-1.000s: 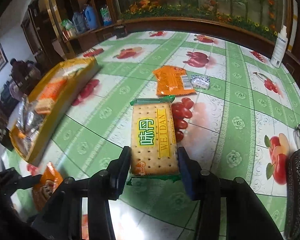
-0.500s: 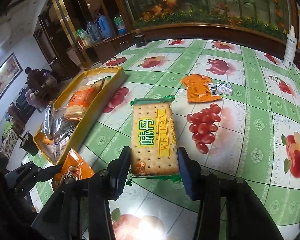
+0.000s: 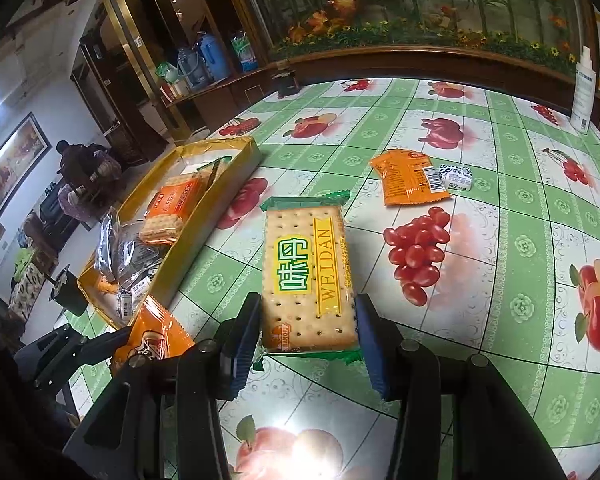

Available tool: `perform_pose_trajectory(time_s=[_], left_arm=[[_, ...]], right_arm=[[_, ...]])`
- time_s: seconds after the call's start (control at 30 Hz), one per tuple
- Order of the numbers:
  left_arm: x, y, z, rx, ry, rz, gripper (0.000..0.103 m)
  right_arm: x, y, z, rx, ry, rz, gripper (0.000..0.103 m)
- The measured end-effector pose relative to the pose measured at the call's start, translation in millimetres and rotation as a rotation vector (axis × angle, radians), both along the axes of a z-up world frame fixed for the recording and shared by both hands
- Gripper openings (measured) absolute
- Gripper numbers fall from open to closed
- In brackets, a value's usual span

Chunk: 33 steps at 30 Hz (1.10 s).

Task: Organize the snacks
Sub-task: 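Lift the orange bag with left while right lifts the WEIDAN cracker pack, then carry the orange bag and cracker pack over the yellow tray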

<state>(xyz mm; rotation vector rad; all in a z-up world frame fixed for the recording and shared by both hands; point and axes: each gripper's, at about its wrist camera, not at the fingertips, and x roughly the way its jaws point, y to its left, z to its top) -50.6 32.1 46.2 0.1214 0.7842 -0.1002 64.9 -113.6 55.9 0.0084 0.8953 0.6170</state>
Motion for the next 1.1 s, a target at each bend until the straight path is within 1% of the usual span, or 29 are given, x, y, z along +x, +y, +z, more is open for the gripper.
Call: perform_pose_trajectory(time_s=[0.3, 0.53, 0.77, 0.93, 1.1], left_arm=[[-2, 9, 13, -0.018, -0.036, 0.020, 0.054], [-5, 26, 25, -0.040, -0.068, 0.053, 0.054], [-8, 54, 34, -0.077, -0.095, 0.114, 0.054], [-10, 80, 39, -0.100, -0.113, 0.164, 0.054], [-14, 109, 42, -0.103, -0.128, 0.227, 0.054]], right_arm=[[1, -2, 1, 0.030, 0.011, -0.002, 0.048], [-2, 2, 2, 0.054, 0.023, 0.002, 0.048], [-7, 14, 5, 0.080, 0.042, 0.021, 0.048], [-13, 30, 9, 0.072, 0.037, 0.046, 0.048], [-19, 51, 14, 0.081, 0.041, 0.085, 0.047]])
